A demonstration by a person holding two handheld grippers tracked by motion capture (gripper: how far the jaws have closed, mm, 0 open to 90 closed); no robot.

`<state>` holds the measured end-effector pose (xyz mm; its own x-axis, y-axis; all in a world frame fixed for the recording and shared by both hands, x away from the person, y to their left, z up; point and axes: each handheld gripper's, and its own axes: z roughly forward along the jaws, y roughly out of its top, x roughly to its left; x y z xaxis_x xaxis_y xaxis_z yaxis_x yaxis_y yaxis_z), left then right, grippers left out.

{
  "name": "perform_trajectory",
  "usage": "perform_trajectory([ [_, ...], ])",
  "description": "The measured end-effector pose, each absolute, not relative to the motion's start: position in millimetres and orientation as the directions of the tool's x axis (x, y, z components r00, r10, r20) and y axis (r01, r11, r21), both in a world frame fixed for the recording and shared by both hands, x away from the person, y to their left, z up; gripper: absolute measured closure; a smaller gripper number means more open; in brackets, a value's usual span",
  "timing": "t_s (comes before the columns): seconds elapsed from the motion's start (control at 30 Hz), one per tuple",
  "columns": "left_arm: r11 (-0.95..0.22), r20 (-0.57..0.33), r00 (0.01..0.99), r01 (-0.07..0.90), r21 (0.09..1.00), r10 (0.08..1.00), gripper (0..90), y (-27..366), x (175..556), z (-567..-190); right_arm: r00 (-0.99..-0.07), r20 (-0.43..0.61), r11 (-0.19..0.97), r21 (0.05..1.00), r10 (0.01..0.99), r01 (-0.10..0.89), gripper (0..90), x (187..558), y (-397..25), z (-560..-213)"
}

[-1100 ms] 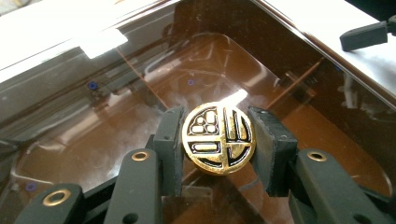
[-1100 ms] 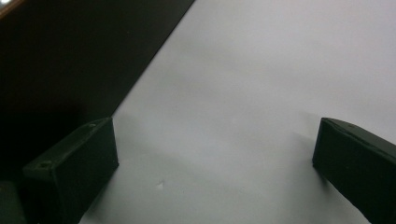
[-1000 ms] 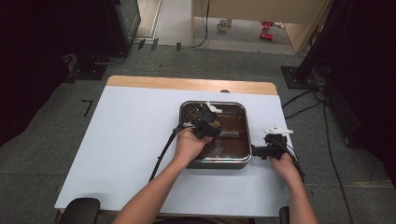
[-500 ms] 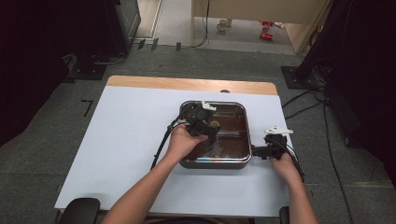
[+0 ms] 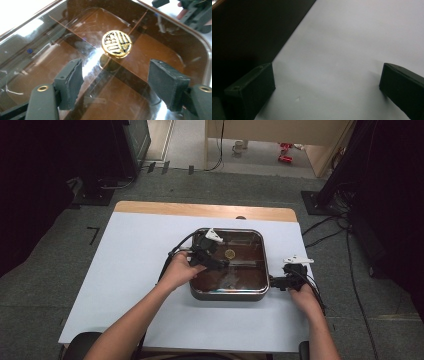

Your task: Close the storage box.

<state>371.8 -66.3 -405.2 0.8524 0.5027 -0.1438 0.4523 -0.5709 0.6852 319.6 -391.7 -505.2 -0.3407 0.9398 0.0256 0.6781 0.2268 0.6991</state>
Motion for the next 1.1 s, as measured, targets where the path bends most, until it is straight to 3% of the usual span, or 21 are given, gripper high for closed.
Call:
perform_trajectory([
  [0.17, -0.537, -0.182, 0.860, 0.450, 0.714, 0.477, 28.3, -58, 371, -401, -0.341, 0.026, 0.227, 0.699, 0.940, 0.678, 0.0, 320, -392, -505],
  [0.37, -0.572, -0.126, 0.879, 0.401, 0.716, 0.459, 26.8, -43, 362, -400, -0.342, 0.024, 0.228, 0.700, 0.939, 0.677, 0.0, 320, -392, -505],
  [1.1, -0.487, -0.111, 0.844, 0.404, 0.775, 0.524, 25.4, 37, 355, -401, -0.341, 0.025, 0.227, 0.700, 0.940, 0.677, 0.0, 320, -392, -505],
])
